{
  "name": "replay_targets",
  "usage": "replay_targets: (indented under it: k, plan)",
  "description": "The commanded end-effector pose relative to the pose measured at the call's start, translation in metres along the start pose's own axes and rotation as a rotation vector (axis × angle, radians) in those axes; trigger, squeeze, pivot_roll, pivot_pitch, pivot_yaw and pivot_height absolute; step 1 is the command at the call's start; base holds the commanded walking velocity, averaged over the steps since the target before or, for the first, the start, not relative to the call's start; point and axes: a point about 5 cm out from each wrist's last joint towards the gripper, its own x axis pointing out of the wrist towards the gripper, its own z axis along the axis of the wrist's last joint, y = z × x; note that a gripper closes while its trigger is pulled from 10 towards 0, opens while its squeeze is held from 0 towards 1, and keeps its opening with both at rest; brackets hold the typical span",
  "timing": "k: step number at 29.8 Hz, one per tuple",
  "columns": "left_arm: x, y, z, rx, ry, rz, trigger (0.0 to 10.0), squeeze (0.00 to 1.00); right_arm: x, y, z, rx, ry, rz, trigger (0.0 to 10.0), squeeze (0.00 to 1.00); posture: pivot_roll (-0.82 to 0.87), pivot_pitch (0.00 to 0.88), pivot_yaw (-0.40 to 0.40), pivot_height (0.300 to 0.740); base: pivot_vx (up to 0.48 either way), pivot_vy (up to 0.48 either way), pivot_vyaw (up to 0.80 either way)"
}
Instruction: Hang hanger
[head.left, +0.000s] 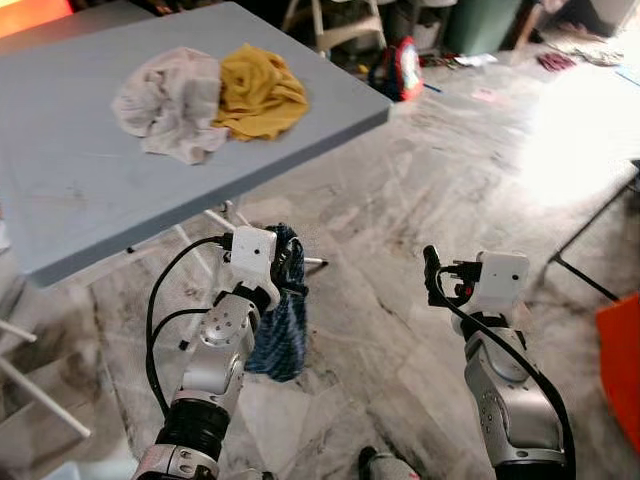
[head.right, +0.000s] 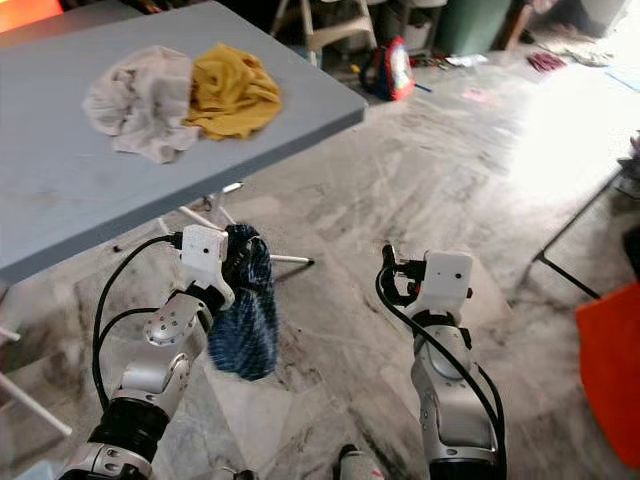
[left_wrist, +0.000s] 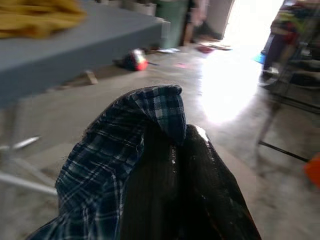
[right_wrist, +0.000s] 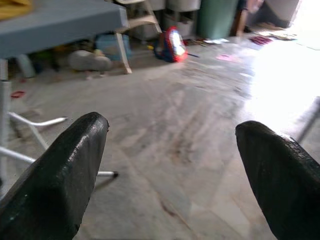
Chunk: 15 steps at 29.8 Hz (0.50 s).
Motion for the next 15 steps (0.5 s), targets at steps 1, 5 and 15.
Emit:
replay_targets:
  k: [1,5,15]
  plan:
    - [-0.0004,-0.0036,0.0040,0.004,-0.027,-0.030,10.0,0.00,-0.0021,-0.0020,0.0001,-0.005,0.004,-0.010,10.0,0.00,-0.11,0.164,0.013,0.740,0.000,0.000,-0.80]
    - [-0.0014,-0.0061,0.0020,0.004,-0.020,-0.045,10.0,0.00,-0.0030,-0.0017,-0.0007,-0.004,0.007,-0.011,10.0,0.00,-0.11,0.164,0.015,0.740,0.000,0.000,-0.80]
    - [-0.0011,-0.0101,0.0016,0.005,-0.019,-0.076,10.0,0.00,-0.0035,-0.0009,-0.0015,-0.001,0.007,-0.012,10.0,0.00,-0.12,0.163,0.019,0.740,0.000,0.000,-0.80]
